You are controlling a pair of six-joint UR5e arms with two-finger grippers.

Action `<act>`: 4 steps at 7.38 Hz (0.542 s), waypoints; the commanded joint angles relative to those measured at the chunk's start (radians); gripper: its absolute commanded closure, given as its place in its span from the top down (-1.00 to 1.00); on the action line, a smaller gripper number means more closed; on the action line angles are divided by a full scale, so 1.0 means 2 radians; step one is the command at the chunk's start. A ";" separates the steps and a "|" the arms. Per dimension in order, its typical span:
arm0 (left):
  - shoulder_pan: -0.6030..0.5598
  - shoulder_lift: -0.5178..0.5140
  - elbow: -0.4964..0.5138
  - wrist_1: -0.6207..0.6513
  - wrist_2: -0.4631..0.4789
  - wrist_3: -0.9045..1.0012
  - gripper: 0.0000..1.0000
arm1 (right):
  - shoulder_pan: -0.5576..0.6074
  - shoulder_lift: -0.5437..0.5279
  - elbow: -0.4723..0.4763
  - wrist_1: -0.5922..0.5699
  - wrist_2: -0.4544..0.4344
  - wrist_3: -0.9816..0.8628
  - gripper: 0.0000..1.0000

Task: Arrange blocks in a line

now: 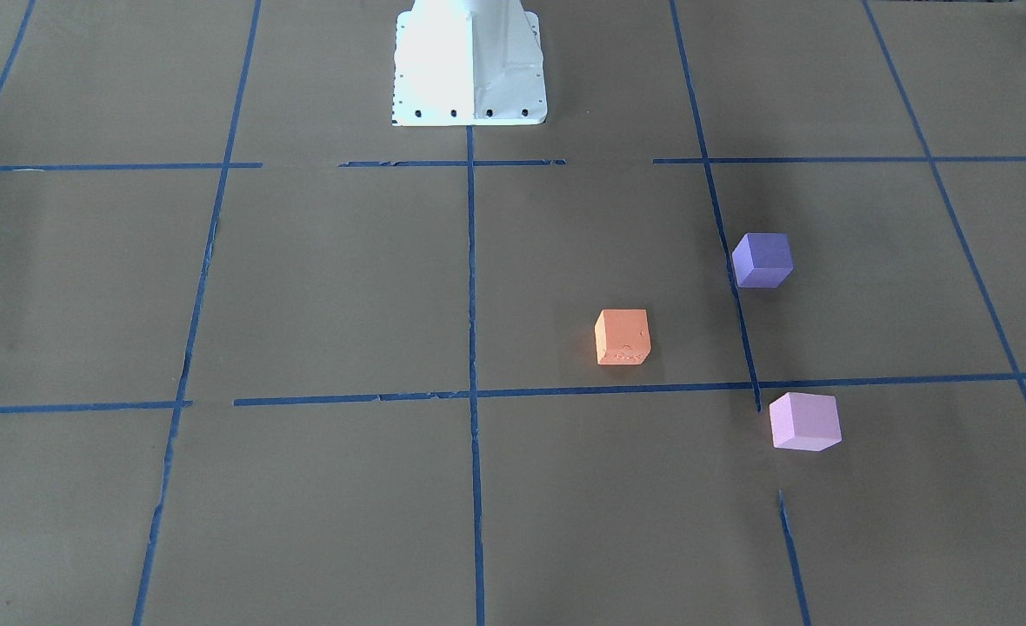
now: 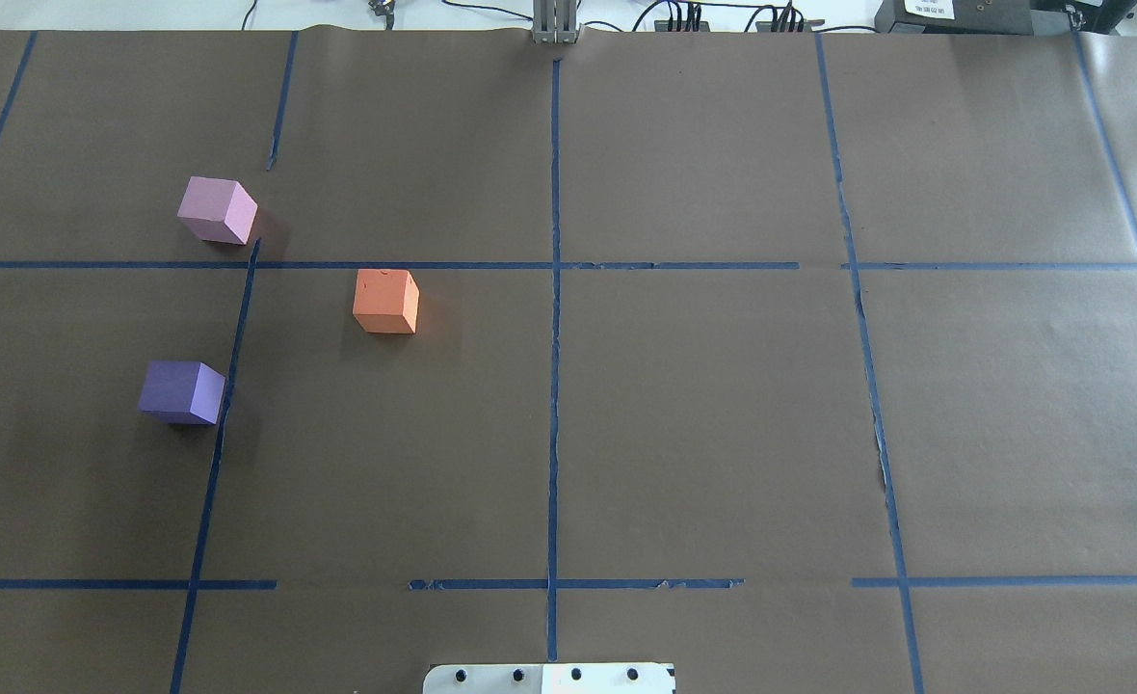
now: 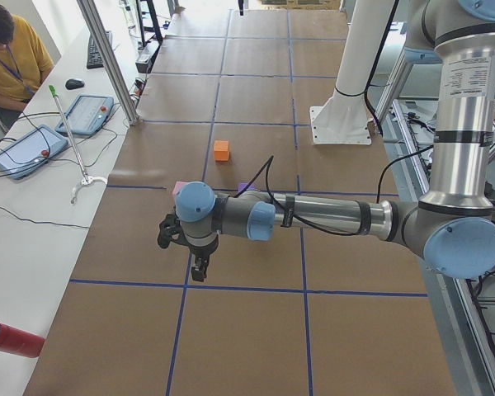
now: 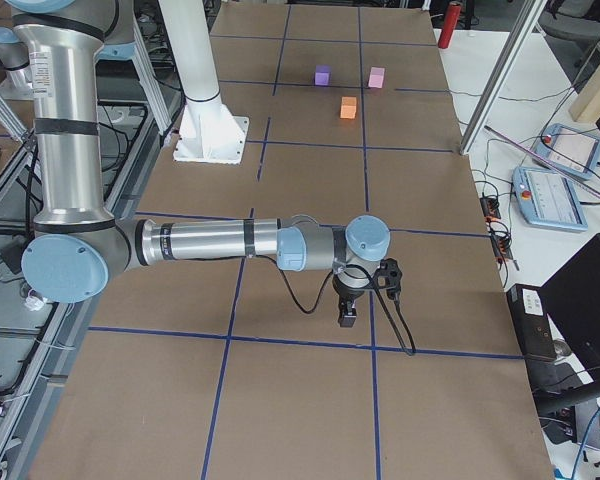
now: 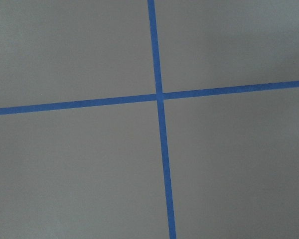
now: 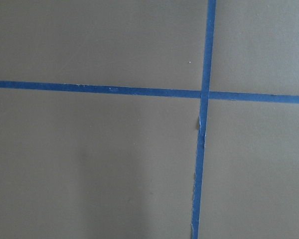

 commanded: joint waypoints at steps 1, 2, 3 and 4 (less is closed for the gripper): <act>0.036 -0.042 -0.013 -0.038 -0.056 -0.073 1.00 | 0.000 0.000 0.001 0.000 0.000 0.000 1.00; 0.076 -0.072 -0.029 -0.039 -0.050 -0.159 1.00 | 0.000 0.000 0.000 0.000 0.000 0.000 1.00; 0.125 -0.117 -0.029 -0.038 -0.023 -0.251 1.00 | 0.000 0.000 0.000 0.000 0.000 0.000 1.00; 0.181 -0.174 -0.020 -0.038 0.021 -0.358 1.00 | 0.000 0.000 0.000 0.000 0.000 0.000 1.00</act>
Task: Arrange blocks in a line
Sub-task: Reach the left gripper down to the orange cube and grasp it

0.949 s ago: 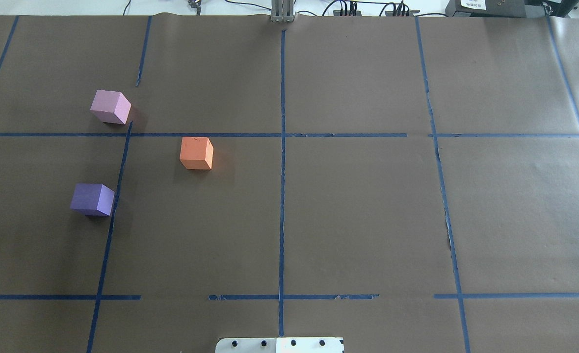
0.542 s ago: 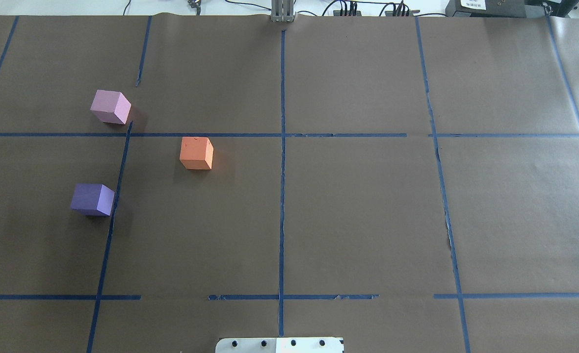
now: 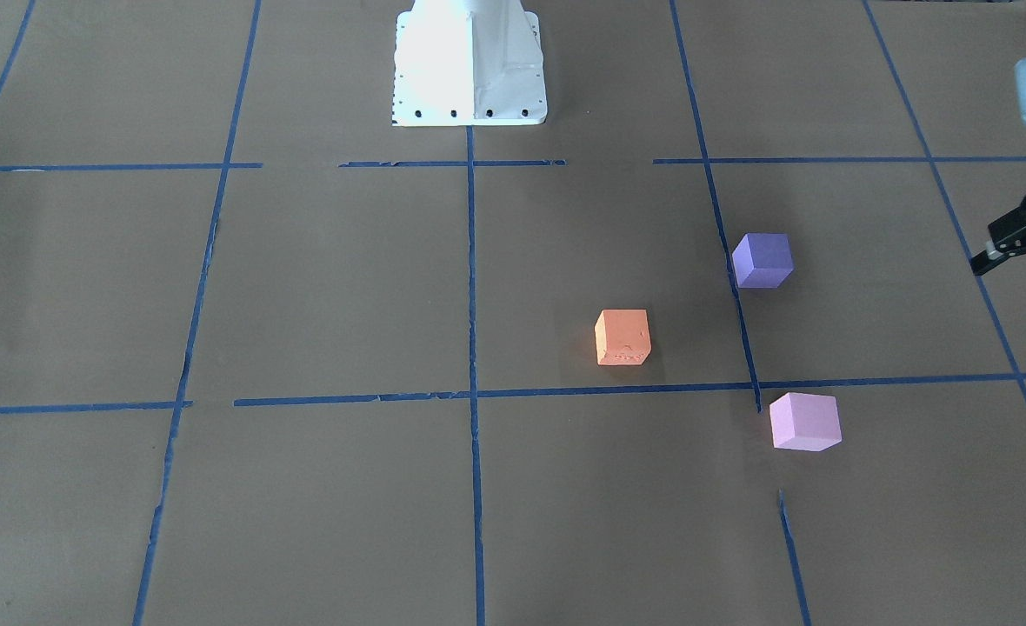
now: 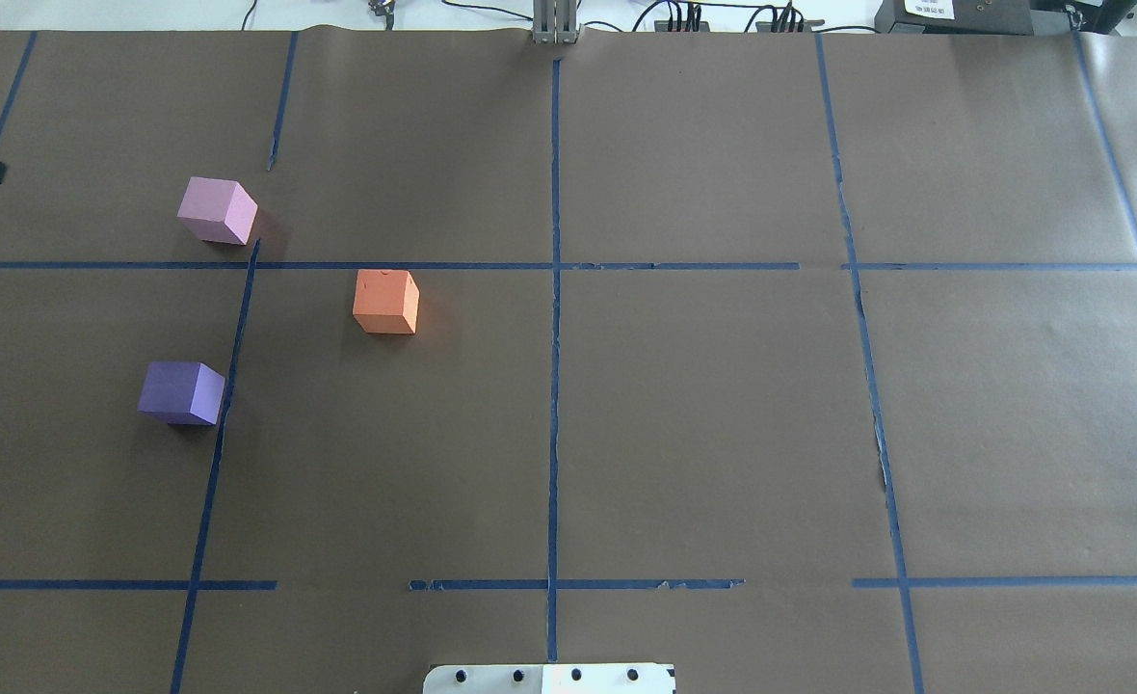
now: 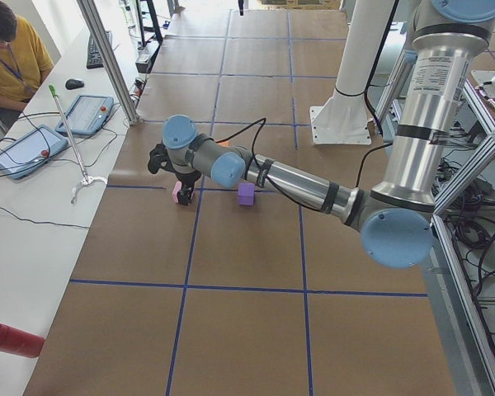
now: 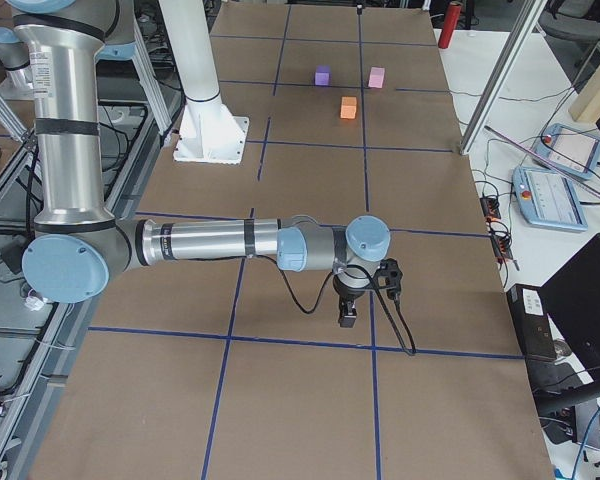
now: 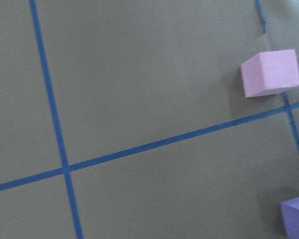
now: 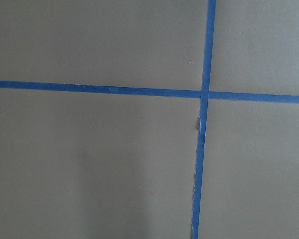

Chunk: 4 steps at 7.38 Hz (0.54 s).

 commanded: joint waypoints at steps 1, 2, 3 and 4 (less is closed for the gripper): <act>0.142 -0.117 0.023 -0.001 0.091 -0.219 1.00 | 0.000 0.000 0.000 0.000 0.000 0.000 1.00; 0.185 -0.157 0.052 -0.001 0.130 -0.274 1.00 | 0.000 0.000 0.001 0.000 0.000 0.000 1.00; 0.204 -0.171 0.068 -0.014 0.154 -0.312 1.00 | 0.000 0.000 0.001 0.000 0.000 0.000 1.00; 0.223 -0.170 0.073 -0.031 0.174 -0.340 1.00 | 0.000 0.000 0.000 0.000 0.000 0.000 1.00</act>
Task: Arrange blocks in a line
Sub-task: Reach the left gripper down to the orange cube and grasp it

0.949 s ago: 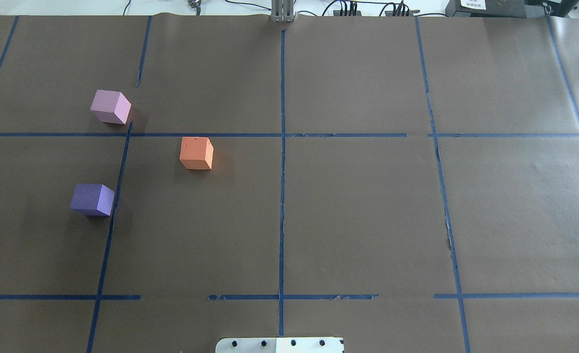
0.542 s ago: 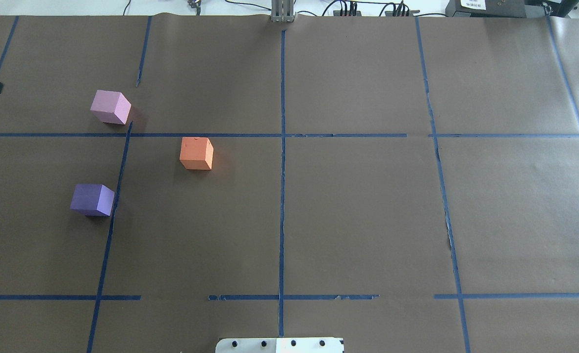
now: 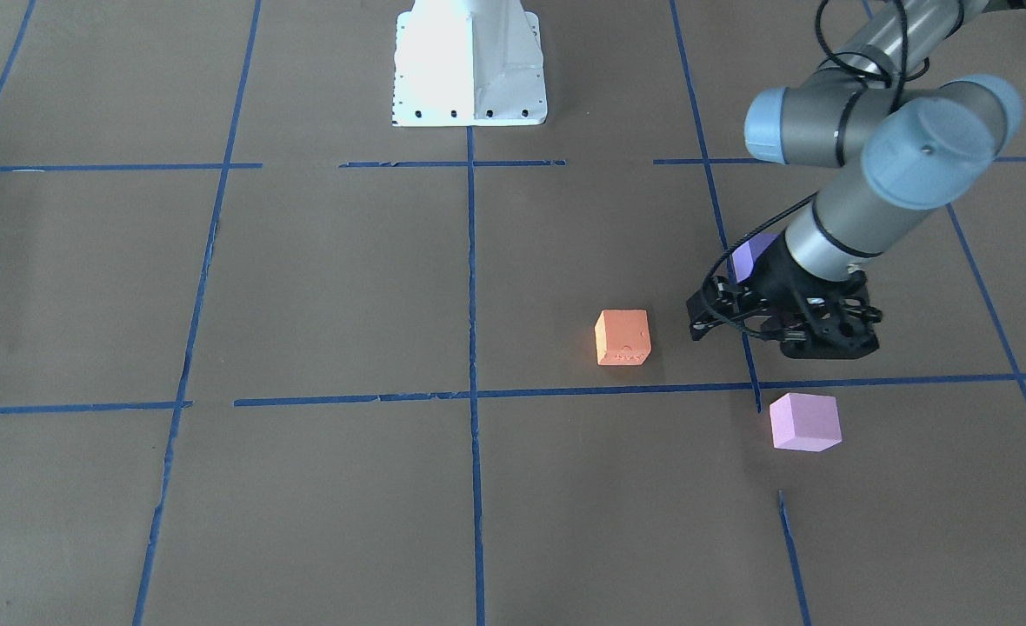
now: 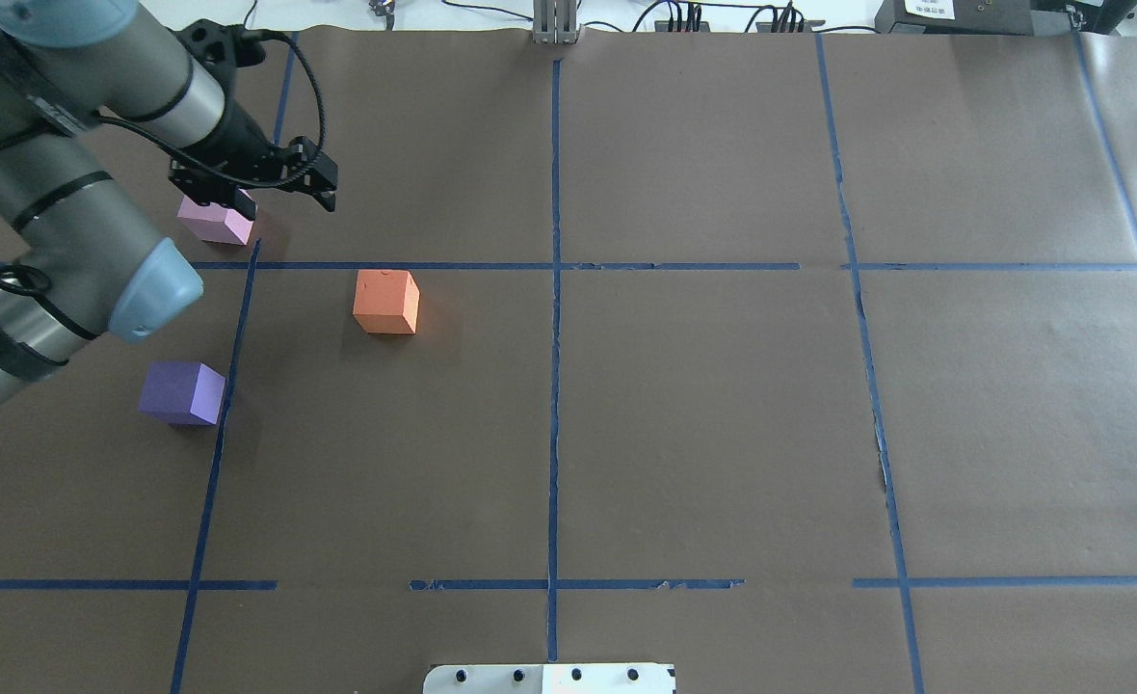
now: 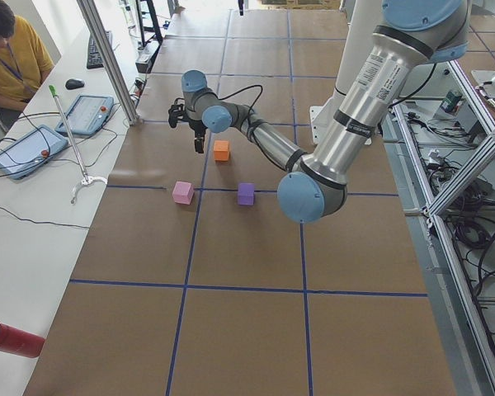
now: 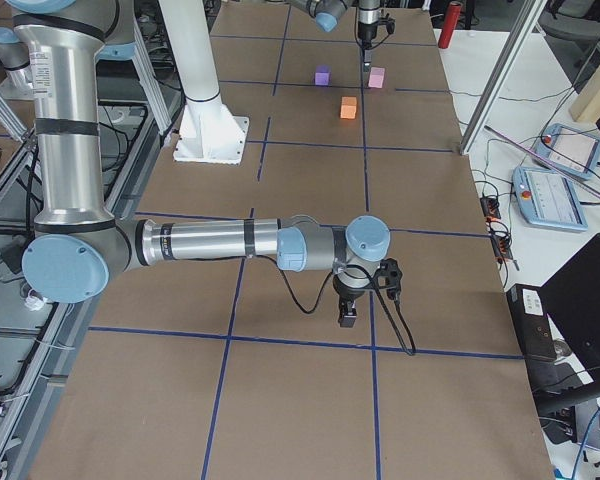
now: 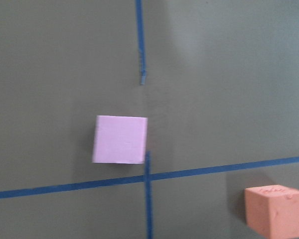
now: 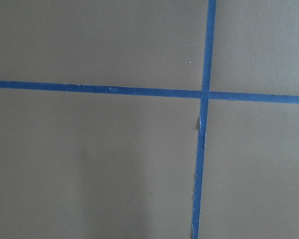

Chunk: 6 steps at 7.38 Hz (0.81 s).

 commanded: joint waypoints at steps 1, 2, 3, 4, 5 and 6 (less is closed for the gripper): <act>0.051 -0.014 0.024 -0.021 0.060 -0.056 1.00 | 0.000 0.000 0.000 0.000 0.000 0.000 1.00; 0.061 -0.029 0.039 -0.031 0.078 -0.075 1.00 | 0.000 0.000 0.000 0.000 0.000 0.000 1.00; 0.069 -0.037 0.057 -0.044 0.079 -0.090 1.00 | 0.000 0.000 0.000 0.000 0.000 0.000 1.00; 0.079 -0.034 0.062 -0.046 0.089 -0.091 1.00 | 0.000 0.000 0.000 0.000 0.000 0.000 1.00; 0.086 -0.035 0.064 -0.046 0.102 -0.092 1.00 | 0.000 0.000 0.000 0.000 0.000 0.000 1.00; 0.091 -0.033 0.065 -0.046 0.102 -0.094 1.00 | 0.000 0.000 0.000 0.000 0.000 0.000 1.00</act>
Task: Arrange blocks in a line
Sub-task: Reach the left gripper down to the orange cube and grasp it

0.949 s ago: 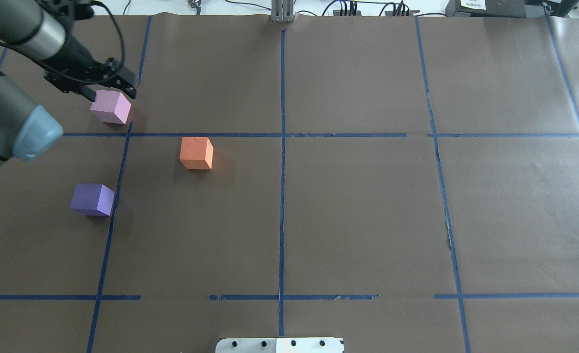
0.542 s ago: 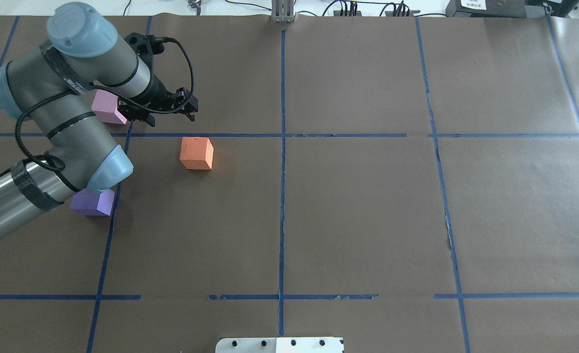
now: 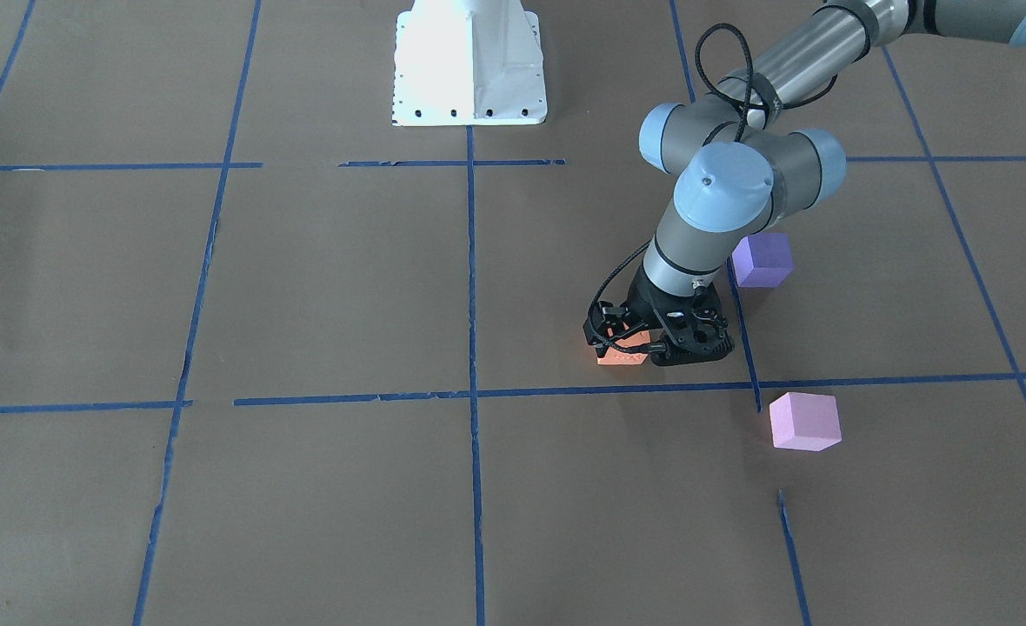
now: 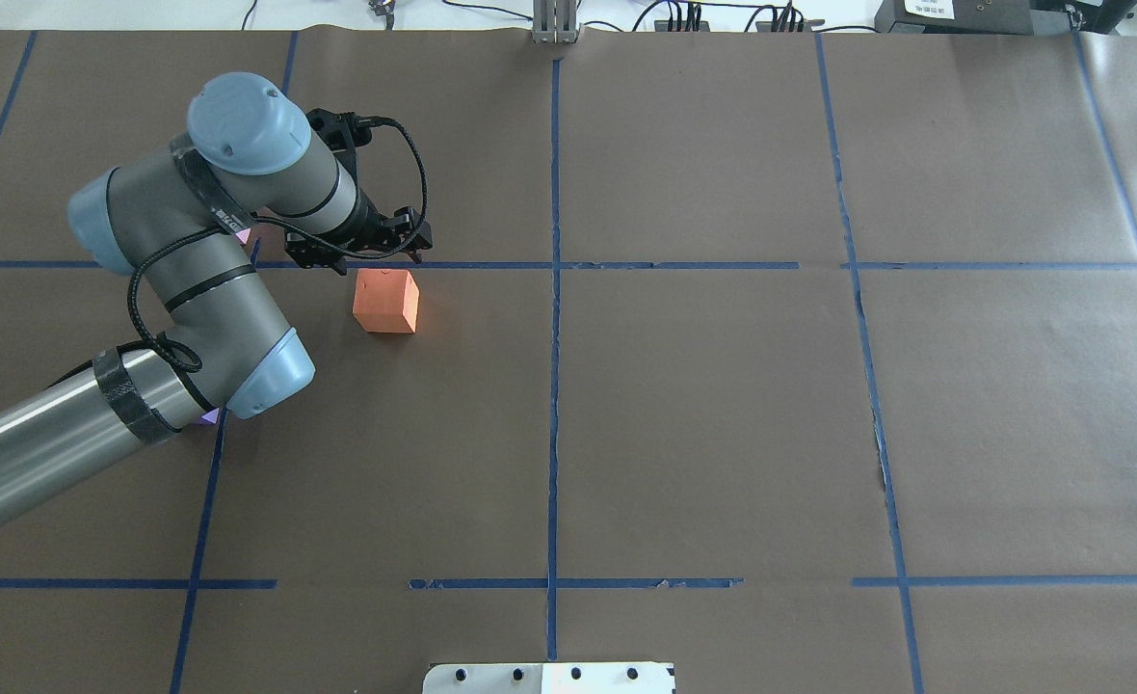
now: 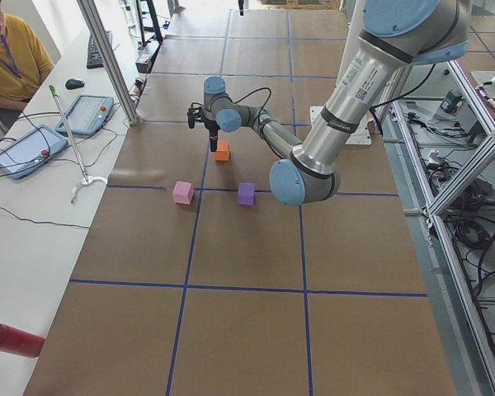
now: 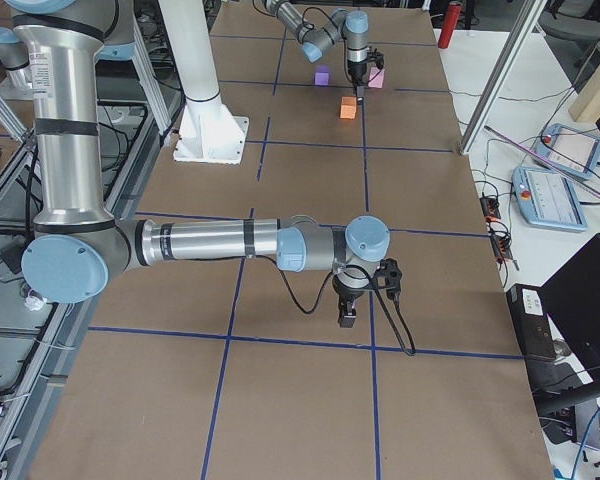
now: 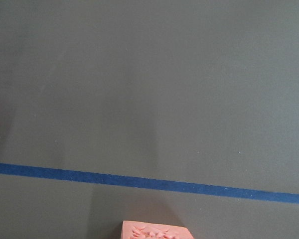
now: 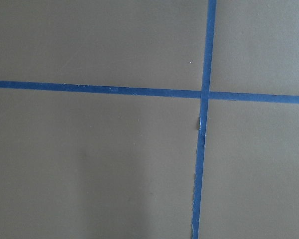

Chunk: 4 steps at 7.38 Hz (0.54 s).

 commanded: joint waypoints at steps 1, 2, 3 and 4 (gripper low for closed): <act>0.014 0.002 0.015 -0.003 0.008 -0.003 1.00 | 0.000 0.000 0.000 0.000 0.000 0.000 1.00; 0.017 0.004 0.037 -0.034 0.009 -0.003 1.00 | 0.000 0.000 0.000 0.000 0.000 0.000 1.00; 0.020 0.005 0.061 -0.070 0.009 -0.002 1.00 | 0.000 0.000 0.000 0.000 0.000 0.000 1.00; 0.020 0.004 0.061 -0.072 0.008 -0.003 0.98 | 0.000 0.000 0.000 0.000 0.000 0.000 1.00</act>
